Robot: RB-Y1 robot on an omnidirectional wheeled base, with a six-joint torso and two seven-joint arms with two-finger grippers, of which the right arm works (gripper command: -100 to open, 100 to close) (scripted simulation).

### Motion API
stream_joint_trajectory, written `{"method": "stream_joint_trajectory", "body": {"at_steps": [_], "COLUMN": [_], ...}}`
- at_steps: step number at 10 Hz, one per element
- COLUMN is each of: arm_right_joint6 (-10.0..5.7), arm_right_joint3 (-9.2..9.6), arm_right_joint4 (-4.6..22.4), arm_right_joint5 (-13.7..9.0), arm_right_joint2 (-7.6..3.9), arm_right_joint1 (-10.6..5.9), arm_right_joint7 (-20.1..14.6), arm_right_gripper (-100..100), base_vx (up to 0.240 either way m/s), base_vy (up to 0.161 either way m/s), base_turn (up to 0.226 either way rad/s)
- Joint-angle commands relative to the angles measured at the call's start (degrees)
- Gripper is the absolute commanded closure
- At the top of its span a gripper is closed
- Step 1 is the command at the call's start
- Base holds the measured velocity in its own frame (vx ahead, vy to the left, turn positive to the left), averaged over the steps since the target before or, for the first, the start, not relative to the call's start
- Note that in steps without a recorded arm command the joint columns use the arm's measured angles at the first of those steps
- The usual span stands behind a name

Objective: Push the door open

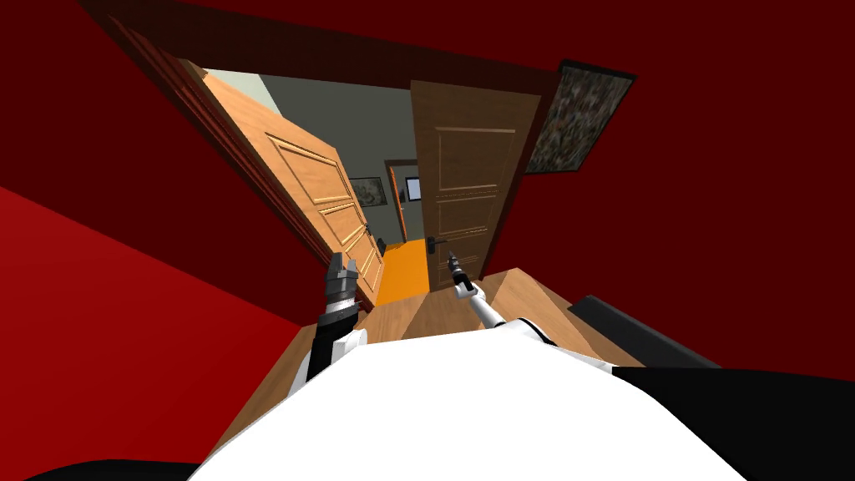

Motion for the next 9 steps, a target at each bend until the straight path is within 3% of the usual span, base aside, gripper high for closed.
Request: {"method": "stream_joint_trajectory", "body": {"at_steps": [1,5,9], "arm_right_joint6": [-0.15,0.13,0.30], "arm_right_joint3": [-0.06,-0.24,-0.35], "arm_right_joint4": [2.01,8.48,12.55], "arm_right_joint5": [-0.06,-0.26,-0.38], "arm_right_joint2": [0.11,0.68,1.17], "arm_right_joint1": [-1.23,-5.41,-8.05], "arm_right_joint7": [0.00,0.04,0.07], "arm_right_gripper": [-100,-100,-100], "base_vx": [0.047,0.111,0.115], "base_vy": [-0.011,-0.029,-0.035], "base_turn": [0.029,0.065,0.044]}}
